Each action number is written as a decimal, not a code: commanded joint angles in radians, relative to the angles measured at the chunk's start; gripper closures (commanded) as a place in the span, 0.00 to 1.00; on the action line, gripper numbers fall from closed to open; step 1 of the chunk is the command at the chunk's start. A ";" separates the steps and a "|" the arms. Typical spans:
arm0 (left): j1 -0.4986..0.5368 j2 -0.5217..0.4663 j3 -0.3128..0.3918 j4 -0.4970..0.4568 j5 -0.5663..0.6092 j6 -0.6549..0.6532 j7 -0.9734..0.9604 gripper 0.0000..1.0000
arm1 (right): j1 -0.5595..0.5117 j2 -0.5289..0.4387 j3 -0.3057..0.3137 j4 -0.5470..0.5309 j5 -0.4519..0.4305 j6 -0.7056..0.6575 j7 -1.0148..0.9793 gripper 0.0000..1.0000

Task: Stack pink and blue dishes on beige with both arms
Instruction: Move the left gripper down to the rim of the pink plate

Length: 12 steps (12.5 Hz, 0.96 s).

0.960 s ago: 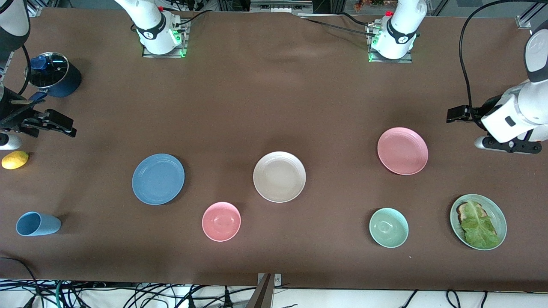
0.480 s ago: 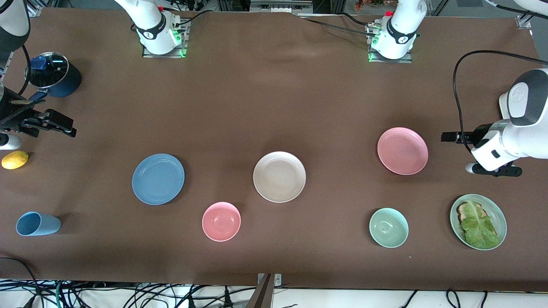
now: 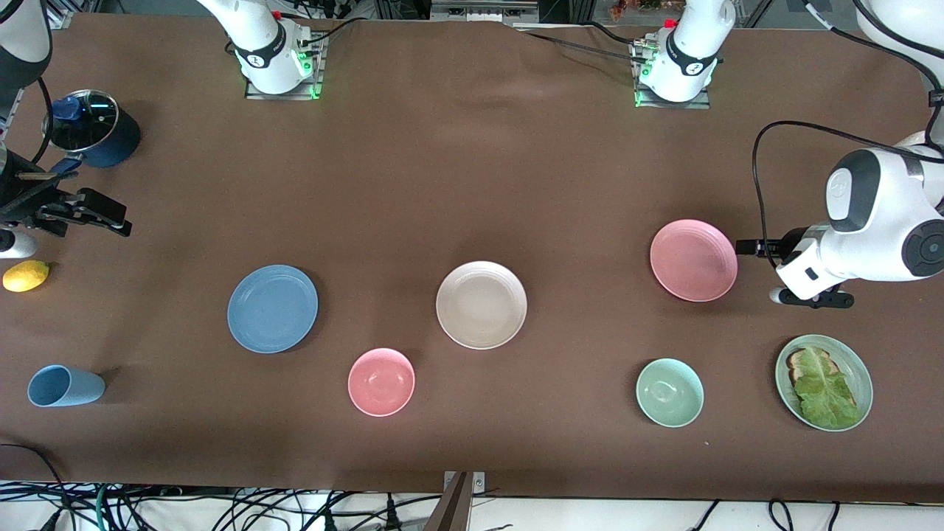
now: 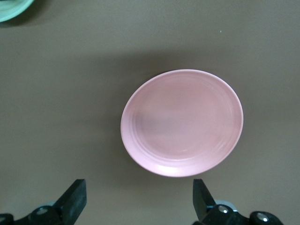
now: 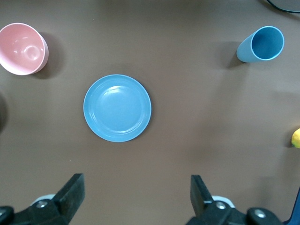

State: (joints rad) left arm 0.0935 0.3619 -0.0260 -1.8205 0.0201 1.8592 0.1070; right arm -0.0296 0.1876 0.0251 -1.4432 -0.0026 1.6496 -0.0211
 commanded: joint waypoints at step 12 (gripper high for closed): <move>0.038 0.084 -0.003 -0.207 0.087 0.305 0.059 0.00 | -0.004 -0.008 0.004 0.007 0.003 -0.007 0.000 0.00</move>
State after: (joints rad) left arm 0.1144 0.4215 -0.0245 -2.0369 0.0795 2.1416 0.1322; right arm -0.0295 0.1876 0.0251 -1.4431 -0.0026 1.6503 -0.0211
